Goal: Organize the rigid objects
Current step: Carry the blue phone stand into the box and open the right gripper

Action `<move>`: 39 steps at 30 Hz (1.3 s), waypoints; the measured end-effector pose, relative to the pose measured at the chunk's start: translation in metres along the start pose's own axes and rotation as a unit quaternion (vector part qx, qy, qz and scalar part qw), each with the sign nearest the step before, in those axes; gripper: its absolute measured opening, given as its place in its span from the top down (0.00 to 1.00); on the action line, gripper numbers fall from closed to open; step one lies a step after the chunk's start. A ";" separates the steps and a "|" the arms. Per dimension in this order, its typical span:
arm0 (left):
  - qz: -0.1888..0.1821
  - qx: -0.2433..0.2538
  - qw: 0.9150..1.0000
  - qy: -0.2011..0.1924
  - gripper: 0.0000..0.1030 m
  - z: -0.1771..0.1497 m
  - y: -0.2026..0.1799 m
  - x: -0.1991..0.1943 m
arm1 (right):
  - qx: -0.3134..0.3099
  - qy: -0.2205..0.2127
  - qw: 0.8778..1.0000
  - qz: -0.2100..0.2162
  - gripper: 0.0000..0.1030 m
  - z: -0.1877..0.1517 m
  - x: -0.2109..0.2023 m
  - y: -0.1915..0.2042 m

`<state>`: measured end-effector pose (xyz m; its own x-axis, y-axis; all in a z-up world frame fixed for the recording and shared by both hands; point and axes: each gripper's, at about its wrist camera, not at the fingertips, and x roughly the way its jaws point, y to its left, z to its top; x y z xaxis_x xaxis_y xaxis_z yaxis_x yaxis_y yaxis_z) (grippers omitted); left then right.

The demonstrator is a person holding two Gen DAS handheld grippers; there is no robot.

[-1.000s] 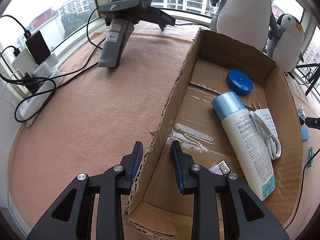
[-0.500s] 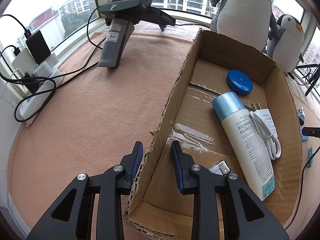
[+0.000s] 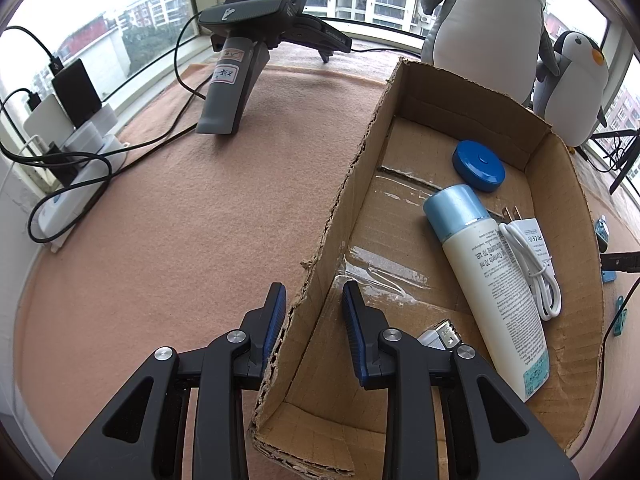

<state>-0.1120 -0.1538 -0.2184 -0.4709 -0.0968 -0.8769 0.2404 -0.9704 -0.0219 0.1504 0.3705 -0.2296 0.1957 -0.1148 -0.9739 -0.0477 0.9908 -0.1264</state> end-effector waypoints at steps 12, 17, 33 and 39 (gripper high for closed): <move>0.000 0.000 1.000 0.000 0.74 0.000 0.000 0.000 | 0.006 -0.001 1.000 0.003 0.27 -0.004 0.002 -0.009; 0.001 0.001 1.000 0.000 0.74 0.000 0.001 0.000 | 0.018 -0.009 1.000 0.020 0.28 -0.008 -0.001 -0.015; 0.001 0.001 1.000 0.000 0.74 0.000 0.001 0.000 | -0.035 -0.103 0.992 0.067 0.28 -0.015 -0.073 0.042; 0.000 0.001 1.000 -0.001 0.74 -0.001 0.001 0.000 | -0.086 -0.139 0.982 0.097 0.28 -0.021 -0.100 0.096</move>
<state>-0.1114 -0.1547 -0.2188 -0.4717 -0.0979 -0.8763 0.2397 -0.9706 -0.0206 0.1054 0.4755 -0.1488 0.4251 0.1216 -0.8969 -0.2706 0.9627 0.0022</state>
